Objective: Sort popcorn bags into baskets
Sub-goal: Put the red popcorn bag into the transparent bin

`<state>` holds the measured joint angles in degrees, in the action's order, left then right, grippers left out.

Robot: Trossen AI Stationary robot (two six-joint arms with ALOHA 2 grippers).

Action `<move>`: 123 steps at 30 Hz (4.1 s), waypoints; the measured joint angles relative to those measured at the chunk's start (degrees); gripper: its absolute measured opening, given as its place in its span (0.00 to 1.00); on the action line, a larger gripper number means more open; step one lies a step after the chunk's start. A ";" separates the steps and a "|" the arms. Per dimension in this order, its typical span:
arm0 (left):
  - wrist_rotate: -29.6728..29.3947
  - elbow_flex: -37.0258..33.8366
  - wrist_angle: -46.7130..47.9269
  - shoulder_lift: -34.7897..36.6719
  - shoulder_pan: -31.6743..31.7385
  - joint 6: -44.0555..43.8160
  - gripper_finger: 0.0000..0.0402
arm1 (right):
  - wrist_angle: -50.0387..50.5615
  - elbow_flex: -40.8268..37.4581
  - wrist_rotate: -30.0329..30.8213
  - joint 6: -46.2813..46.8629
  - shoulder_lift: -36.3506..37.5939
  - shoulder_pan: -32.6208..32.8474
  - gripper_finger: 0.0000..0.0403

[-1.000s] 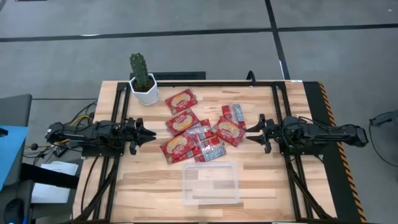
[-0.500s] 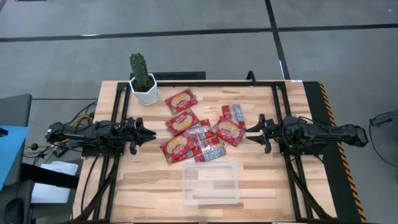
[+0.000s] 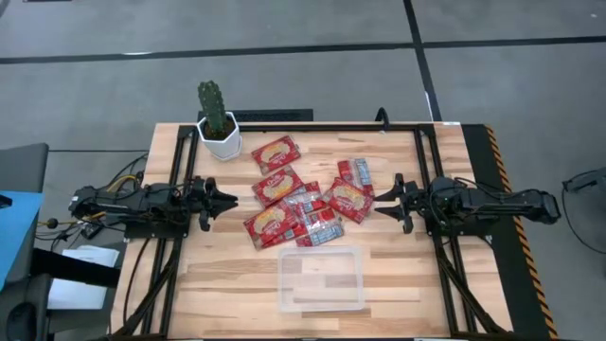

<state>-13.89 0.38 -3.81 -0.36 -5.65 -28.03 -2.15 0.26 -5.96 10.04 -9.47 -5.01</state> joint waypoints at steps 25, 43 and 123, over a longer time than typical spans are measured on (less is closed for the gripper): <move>-23.61 -0.01 -7.31 -0.02 0.00 -26.29 0.28 | -11.13 0.03 3.21 25.15 0.01 -1.47 0.43; -24.72 11.14 -15.06 -9.43 0.00 -20.93 0.37 | 2.58 29.87 9.78 20.01 -12.11 -8.60 0.49; -7.17 30.24 8.35 -36.53 11.53 -23.60 0.56 | 31.24 42.90 1.25 13.06 -55.53 -8.70 0.01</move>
<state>-21.06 30.61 4.54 -36.89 5.88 -51.63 29.09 43.16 -4.71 23.11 -64.99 -13.71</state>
